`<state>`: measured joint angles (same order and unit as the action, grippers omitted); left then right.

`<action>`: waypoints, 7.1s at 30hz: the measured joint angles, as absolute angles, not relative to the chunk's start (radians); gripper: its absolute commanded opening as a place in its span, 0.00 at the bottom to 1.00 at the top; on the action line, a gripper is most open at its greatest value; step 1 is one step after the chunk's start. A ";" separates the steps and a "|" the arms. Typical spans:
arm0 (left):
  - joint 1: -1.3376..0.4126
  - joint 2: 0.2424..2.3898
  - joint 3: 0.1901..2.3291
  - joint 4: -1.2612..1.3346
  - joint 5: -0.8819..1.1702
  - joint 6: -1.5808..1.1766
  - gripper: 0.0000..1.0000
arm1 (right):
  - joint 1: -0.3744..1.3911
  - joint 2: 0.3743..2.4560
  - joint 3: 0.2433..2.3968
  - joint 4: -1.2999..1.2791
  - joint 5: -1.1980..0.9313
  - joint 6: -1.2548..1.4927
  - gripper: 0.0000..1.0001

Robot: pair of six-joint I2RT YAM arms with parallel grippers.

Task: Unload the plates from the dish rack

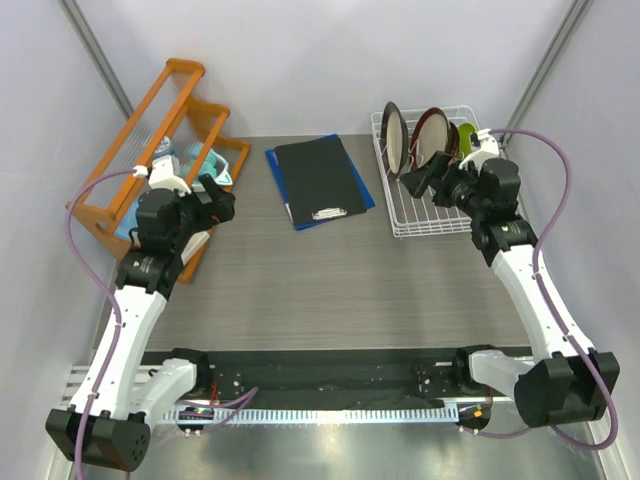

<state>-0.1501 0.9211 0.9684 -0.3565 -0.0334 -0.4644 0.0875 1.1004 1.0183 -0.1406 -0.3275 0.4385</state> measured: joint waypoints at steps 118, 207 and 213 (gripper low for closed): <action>-0.291 1.018 0.602 0.212 0.233 -0.754 0.99 | 0.601 1.213 1.223 -0.521 0.156 0.412 0.01; -0.374 1.211 0.494 -0.007 -0.187 -0.727 0.35 | 0.348 1.291 1.111 -0.286 0.258 0.419 0.79; -0.374 1.256 0.504 -0.028 -0.210 -0.720 0.44 | 0.295 1.359 1.135 -0.294 0.237 0.400 0.79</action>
<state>-0.3737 1.2556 0.5041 -0.0284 -0.2104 -0.7200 0.2947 1.3590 1.1347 -0.2939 0.2371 0.4000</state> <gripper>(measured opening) 0.391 0.786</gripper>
